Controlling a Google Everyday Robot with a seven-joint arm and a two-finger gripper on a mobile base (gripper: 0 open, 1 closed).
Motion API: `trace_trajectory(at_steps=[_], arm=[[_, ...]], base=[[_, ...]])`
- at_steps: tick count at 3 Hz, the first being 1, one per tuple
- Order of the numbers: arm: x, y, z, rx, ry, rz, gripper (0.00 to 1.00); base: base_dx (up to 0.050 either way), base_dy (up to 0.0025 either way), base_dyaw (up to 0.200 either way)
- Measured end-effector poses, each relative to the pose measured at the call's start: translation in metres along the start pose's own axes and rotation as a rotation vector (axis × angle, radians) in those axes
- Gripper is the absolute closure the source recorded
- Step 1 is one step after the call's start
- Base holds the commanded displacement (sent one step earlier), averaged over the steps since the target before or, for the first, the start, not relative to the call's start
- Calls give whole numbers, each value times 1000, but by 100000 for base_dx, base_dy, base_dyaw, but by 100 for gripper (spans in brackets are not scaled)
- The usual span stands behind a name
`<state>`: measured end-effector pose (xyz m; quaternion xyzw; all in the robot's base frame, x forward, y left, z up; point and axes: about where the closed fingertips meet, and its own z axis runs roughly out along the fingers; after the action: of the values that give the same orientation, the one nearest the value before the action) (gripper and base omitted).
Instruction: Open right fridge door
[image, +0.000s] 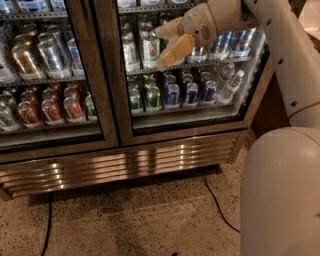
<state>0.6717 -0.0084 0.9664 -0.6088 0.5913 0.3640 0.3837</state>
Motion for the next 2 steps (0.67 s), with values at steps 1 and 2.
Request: trace_trajectory(at_steps=[1,2], arm=[[-26,3,-5,-10,-76,-26,0],[-26,3,-5,-10,-76,-26,0]], base=[[0,0,0],[0,0,0]])
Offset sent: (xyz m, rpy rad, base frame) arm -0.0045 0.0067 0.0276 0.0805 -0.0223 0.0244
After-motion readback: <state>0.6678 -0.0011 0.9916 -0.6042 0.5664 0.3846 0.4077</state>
